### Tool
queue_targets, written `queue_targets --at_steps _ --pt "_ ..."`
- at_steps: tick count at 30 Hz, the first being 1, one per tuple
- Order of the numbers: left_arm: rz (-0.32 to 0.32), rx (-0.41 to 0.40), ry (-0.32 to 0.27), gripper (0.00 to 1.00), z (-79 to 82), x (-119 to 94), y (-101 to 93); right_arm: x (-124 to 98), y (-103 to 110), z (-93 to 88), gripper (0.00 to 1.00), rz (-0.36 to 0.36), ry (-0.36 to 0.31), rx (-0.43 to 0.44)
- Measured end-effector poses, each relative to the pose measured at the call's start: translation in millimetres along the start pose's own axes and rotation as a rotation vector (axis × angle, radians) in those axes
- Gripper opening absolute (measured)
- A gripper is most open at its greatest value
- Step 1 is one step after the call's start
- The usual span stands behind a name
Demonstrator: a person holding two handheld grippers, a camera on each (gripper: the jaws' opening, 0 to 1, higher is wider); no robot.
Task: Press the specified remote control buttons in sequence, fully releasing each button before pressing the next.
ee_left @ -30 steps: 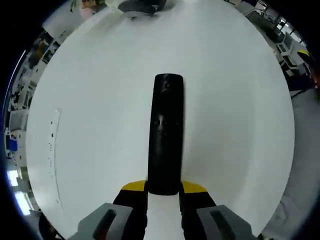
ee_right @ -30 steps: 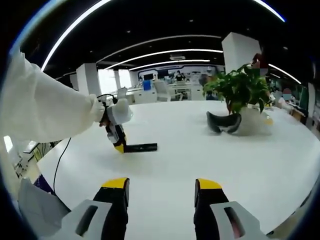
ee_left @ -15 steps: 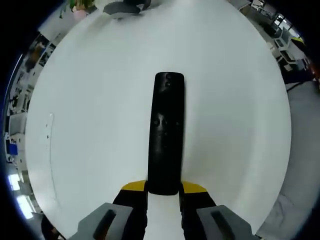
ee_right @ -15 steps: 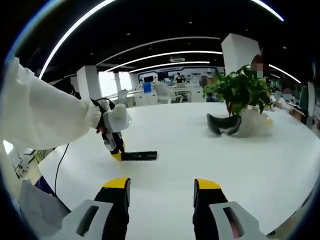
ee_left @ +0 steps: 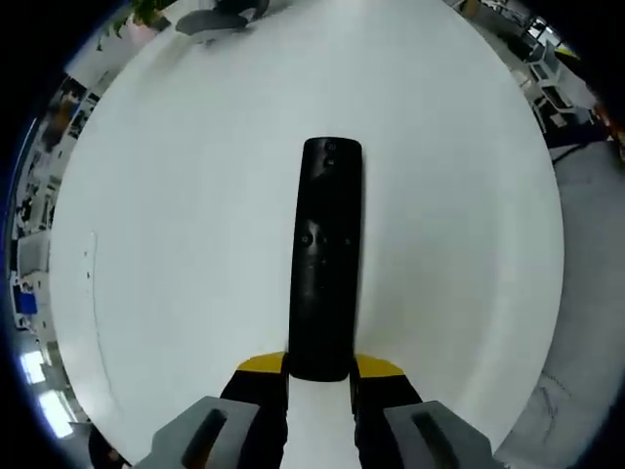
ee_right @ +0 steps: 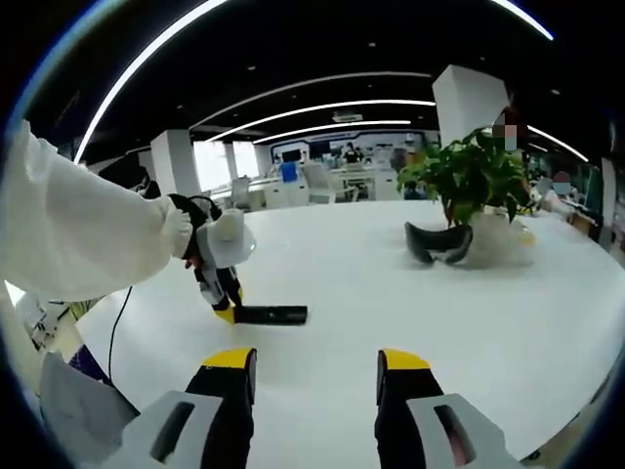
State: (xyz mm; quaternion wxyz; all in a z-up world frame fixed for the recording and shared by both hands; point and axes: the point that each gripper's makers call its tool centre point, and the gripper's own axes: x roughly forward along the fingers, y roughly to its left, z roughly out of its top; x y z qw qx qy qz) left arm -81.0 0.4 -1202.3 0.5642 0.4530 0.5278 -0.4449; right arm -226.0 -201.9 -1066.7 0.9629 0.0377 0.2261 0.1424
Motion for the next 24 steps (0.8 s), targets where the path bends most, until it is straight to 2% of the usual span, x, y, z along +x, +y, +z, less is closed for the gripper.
queue_targets --at_steps 24 --pt "-0.001 -0.015 -0.007 0.23 -1.6 -2 -30.4 -1 6 -0.6 0.44 0.026 0.005 -0.01"
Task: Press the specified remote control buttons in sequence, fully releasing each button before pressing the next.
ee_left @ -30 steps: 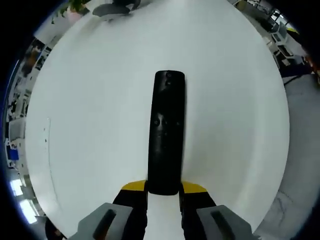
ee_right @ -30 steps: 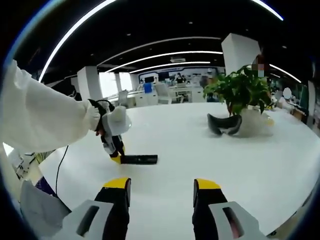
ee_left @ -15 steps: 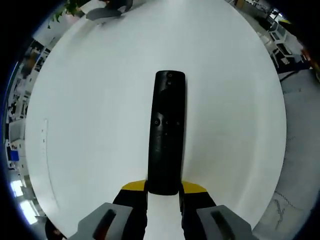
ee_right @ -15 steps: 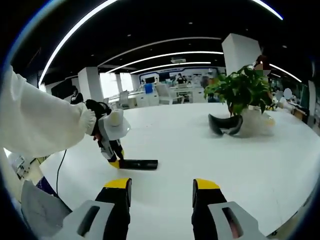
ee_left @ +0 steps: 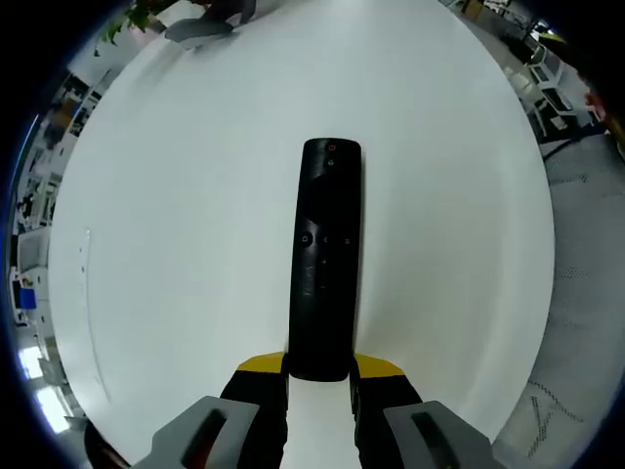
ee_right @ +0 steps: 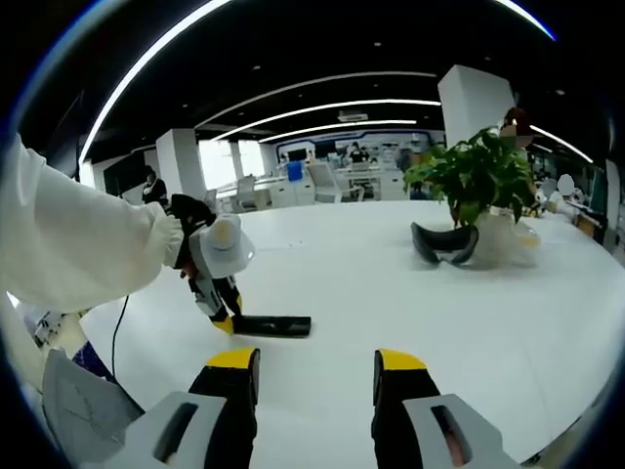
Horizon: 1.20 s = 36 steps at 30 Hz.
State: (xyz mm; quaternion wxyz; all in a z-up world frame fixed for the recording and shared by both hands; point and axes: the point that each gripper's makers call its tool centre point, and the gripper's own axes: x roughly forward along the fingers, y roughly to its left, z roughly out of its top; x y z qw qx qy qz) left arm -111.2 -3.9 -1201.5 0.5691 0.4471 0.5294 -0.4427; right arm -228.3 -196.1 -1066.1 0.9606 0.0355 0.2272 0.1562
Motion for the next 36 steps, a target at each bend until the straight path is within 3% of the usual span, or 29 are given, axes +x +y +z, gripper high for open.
queue_targets --at_steps 7,14,22,36 --pt "0.004 -0.02 0.003 0.23 -1.0 0 -7.7 0 2 -0.6 0.43 0.008 0.002 -0.003" --pt "-0.003 -0.043 -0.023 0.23 -2.4 0 -16.8 1 4 -1.1 0.42 0.02 0.005 -0.012" --pt "-0.004 -0.039 -0.051 0.23 -4.3 -2 -41.0 0 3 0.0 0.42 0.017 -0.001 -0.003" --pt "-0.001 -0.071 -0.098 0.23 -4.7 -2 -60.0 0 6 -1.2 0.41 0.026 0.01 -0.016"
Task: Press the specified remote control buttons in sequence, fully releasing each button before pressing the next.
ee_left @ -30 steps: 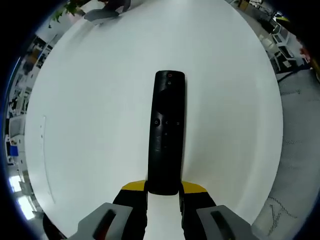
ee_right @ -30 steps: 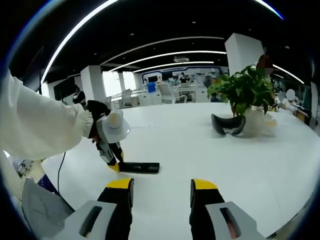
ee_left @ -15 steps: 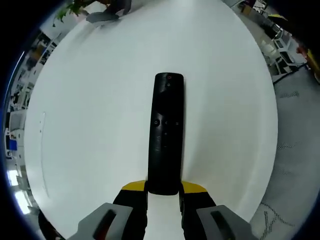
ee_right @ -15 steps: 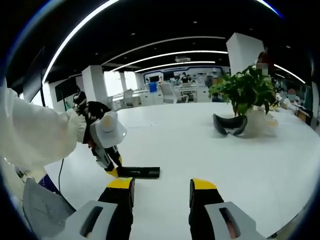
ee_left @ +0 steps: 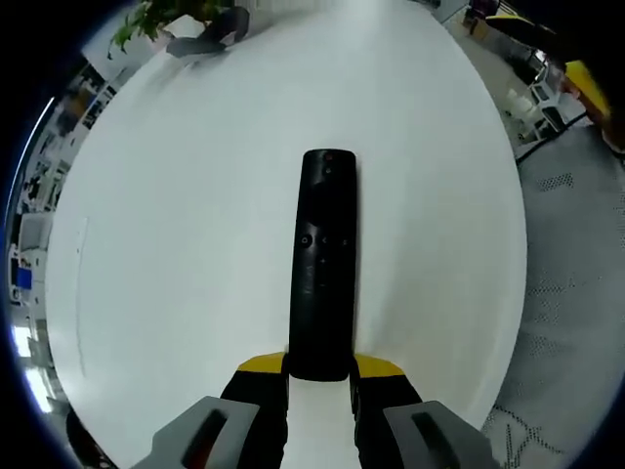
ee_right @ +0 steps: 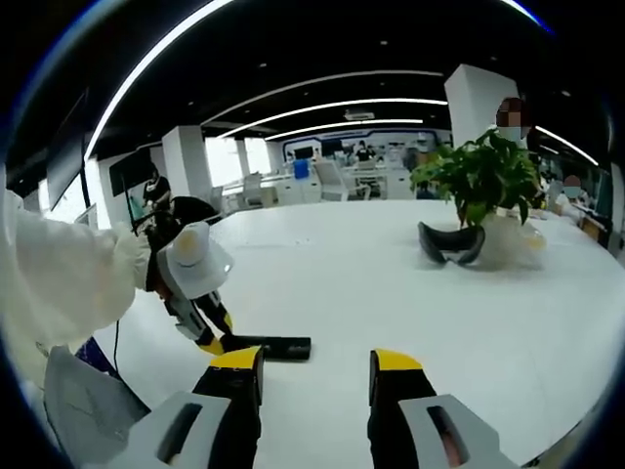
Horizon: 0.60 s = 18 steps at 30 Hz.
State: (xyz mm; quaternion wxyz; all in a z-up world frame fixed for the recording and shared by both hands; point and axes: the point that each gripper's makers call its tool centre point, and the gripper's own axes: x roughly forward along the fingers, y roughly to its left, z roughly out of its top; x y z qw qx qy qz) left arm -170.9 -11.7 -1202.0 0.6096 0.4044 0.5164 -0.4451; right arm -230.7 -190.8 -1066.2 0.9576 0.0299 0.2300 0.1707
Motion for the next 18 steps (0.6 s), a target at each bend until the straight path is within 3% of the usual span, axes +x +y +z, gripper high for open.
queue_targets --at_steps 18 --pt "-0.006 0.02 0.014 0.23 -1.4 -3 -29.0 1 1 -0.9 0.39 0.005 0.007 -0.002"
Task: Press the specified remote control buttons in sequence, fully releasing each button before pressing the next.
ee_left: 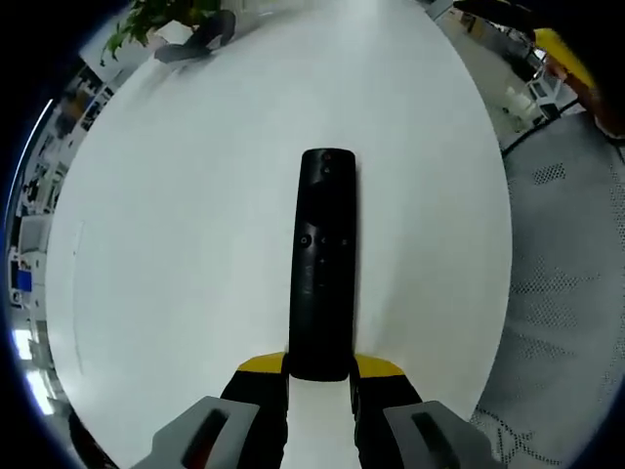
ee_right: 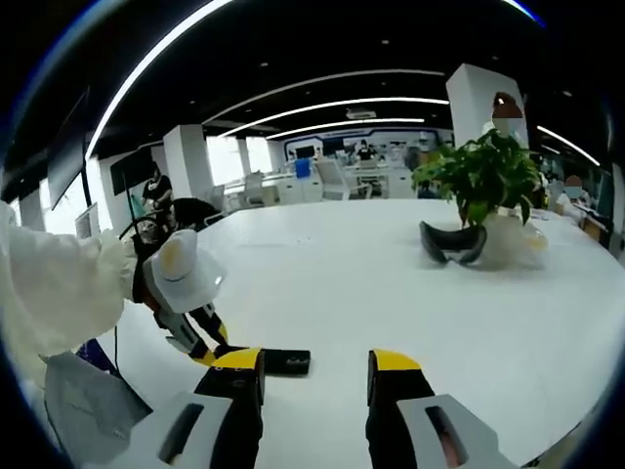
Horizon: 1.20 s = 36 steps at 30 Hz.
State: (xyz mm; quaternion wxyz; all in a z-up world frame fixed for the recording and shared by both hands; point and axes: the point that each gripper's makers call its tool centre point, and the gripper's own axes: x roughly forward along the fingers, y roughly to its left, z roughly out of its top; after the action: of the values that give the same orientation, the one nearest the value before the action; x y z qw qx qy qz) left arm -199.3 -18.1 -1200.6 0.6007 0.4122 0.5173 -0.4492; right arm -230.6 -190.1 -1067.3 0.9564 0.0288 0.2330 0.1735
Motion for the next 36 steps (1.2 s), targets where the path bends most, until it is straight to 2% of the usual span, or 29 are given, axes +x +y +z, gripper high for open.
queue_targets --at_steps 9,14,27,30,32,36 --pt "0.002 -0.007 0.011 0.23 -1.5 0 -13.6 0 0 0.4 0.38 -0.001 -0.001 0.0" --pt "-0.002 0.026 0.022 0.23 -2.6 0 -20.9 0 2 -0.3 0.38 0.005 0.003 -0.01" --pt "-0.001 0.008 0.007 0.23 -6.0 -2 -38.6 0 3 -0.6 0.35 0.011 0.004 -0.021" --pt "-0.002 0.01 -0.001 0.23 -7.1 -2 -45.0 -1 3 -1.3 0.32 0.013 0.006 -0.016" --pt "-0.002 0.008 -0.01 0.23 -7.7 -2 -48.8 0 2 -4.8 0.28 0.007 0.025 -0.022" --pt "-0.001 -0.012 -0.023 0.23 -8.8 -3 -54.3 -1 2 -4.2 0.19 0.004 0.019 -0.034"
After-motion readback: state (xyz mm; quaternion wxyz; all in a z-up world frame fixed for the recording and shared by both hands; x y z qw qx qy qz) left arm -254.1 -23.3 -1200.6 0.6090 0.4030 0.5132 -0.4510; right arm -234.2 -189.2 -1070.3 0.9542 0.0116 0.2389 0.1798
